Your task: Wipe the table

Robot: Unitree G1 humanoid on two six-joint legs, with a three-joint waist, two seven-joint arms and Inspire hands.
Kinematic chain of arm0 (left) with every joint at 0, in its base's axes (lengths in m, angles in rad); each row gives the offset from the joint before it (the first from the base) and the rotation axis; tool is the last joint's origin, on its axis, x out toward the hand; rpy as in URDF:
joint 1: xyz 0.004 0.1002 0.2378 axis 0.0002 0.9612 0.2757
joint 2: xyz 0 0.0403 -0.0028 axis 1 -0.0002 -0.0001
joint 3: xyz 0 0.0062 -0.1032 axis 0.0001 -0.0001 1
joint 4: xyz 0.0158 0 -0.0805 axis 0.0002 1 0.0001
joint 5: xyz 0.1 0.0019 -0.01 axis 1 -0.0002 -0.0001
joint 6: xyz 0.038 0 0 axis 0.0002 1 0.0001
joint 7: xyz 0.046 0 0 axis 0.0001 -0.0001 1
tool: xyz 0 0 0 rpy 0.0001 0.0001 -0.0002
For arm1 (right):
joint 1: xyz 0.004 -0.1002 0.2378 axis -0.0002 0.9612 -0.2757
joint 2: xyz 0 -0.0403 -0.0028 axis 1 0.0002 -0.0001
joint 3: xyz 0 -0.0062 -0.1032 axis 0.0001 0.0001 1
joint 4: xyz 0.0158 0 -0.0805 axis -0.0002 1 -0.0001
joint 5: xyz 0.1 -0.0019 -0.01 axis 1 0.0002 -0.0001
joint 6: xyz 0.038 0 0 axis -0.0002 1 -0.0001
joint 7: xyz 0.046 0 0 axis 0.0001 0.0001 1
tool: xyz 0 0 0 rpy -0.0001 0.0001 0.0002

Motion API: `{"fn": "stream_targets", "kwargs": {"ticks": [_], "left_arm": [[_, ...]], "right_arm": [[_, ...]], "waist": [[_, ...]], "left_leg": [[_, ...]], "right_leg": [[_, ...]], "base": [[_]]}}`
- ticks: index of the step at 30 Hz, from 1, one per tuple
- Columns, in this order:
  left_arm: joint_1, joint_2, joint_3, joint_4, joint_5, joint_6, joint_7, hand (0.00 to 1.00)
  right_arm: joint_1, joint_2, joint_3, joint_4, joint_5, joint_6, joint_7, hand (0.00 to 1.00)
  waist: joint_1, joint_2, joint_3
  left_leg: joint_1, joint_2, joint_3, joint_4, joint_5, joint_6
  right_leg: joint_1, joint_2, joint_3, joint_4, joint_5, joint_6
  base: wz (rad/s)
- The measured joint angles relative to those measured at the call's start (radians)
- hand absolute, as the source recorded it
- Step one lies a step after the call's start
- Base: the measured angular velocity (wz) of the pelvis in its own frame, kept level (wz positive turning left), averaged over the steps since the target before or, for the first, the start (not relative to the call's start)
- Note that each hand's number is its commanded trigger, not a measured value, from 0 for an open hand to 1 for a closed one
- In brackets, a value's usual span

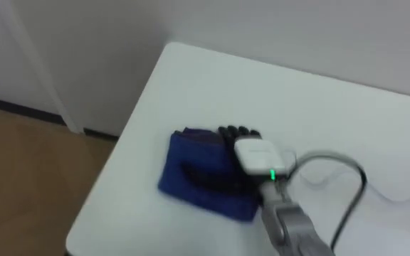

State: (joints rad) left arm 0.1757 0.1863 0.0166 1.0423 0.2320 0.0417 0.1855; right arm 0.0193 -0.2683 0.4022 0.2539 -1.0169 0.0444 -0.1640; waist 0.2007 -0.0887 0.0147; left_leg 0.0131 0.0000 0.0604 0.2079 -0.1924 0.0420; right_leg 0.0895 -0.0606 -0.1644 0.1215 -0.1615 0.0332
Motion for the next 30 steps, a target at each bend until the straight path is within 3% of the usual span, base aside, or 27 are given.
{"fn": "stream_targets", "kwargs": {"ticks": [1,4,14,20,30], "left_arm": [[0.000,-0.004,0.000,0.000,0.000,0.000,0.000,0.00],[-0.001,-0.007,0.000,0.000,0.000,0.001,-0.001,0.00],[0.022,-0.011,0.000,0.000,-0.002,0.040,0.000,0.00],[0.013,-0.011,0.000,-0.001,-0.002,0.041,0.001,0.00],[0.013,-0.011,-0.003,-0.001,-0.004,0.040,0.007,0.00]], "right_arm": [[-0.004,0.002,0.002,0.011,-0.012,0.000,-0.011,0.00],[-0.018,0.012,0.007,0.050,-0.012,0.001,-0.042,0.00],[-0.015,0.036,0.007,0.118,-0.014,0.020,-0.084,0.00],[0.008,0.036,0.007,0.114,-0.014,0.017,-0.113,0.00],[0.023,0.036,0.007,0.114,-0.011,-0.006,-0.145,0.00]], "waist": [[-0.002,0.002,-0.0037],[-0.003,0.013,-0.0004],[-0.002,0.003,-0.0060],[-0.005,0.003,-0.0076],[-0.015,0.007,-0.0100]], "left_leg": [[0.006,0.000,-0.002,-0.017,0.003,-0.005],[0.015,-0.002,-0.006,-0.034,0.012,-0.018],[0.031,-0.009,-0.018,-0.039,0.009,-0.014],[0.033,-0.014,-0.018,-0.039,0.004,-0.007],[0.044,-0.014,-0.021,-0.042,0.004,-0.007]], "right_leg": [[0.001,0.002,-0.018,-0.001,0.001,-0.001],[0.010,0.012,-0.034,0.000,0.002,-0.003],[0.022,0.007,-0.089,0.016,0.002,-0.004],[0.029,0.002,-0.114,0.016,0.002,-0.004],[0.038,0.001,-0.114,0.014,0.002,-0.004]], "base": [[0.14],[0.09],[0.02],[0.01],[0.00]]}}
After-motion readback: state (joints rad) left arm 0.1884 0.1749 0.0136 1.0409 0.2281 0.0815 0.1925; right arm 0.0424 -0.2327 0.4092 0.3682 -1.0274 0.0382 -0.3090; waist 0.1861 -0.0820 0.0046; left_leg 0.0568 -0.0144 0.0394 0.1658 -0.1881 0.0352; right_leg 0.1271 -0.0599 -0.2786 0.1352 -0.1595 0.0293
